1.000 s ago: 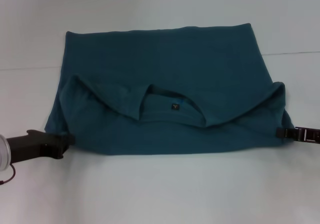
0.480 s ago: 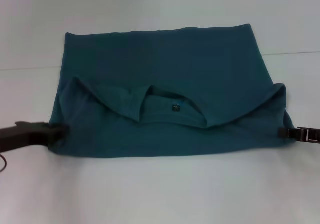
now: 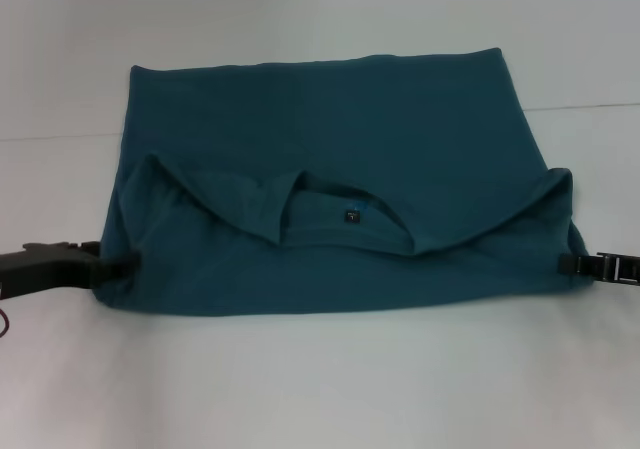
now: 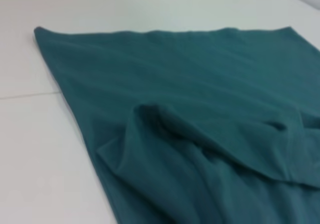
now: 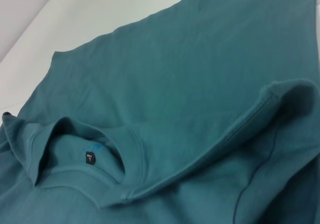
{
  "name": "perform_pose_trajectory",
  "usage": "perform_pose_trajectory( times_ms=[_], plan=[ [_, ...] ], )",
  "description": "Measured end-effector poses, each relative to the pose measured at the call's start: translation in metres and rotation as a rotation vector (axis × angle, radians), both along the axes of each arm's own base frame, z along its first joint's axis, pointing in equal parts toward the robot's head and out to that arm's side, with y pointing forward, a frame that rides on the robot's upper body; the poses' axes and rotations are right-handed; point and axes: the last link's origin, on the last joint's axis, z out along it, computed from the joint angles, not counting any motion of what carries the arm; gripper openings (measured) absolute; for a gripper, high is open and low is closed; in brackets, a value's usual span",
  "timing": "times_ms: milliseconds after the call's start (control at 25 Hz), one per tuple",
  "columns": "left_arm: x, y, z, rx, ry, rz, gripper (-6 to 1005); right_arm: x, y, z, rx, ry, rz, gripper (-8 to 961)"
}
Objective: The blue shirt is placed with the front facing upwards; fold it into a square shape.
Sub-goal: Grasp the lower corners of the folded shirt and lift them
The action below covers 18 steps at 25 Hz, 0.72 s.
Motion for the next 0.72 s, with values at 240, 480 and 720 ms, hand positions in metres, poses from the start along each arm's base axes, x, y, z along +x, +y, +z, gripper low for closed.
perform_pose_trajectory(
  times_ms=[240, 480, 720],
  plan=[
    [-0.003, 0.0, -0.002, -0.007, 0.02, 0.005, 672, 0.001, -0.001, 0.001, 0.001, 0.0, -0.004, 35],
    [-0.006, -0.005, -0.005, -0.044, 0.037, 0.005, 757, 0.001, -0.001, 0.001, 0.0, 0.0, -0.004, 35],
    [-0.002, -0.01, -0.007, -0.086, 0.016, -0.012, 749, 0.0, 0.001, 0.001, -0.001, -0.001, -0.001, 35]
  ],
)
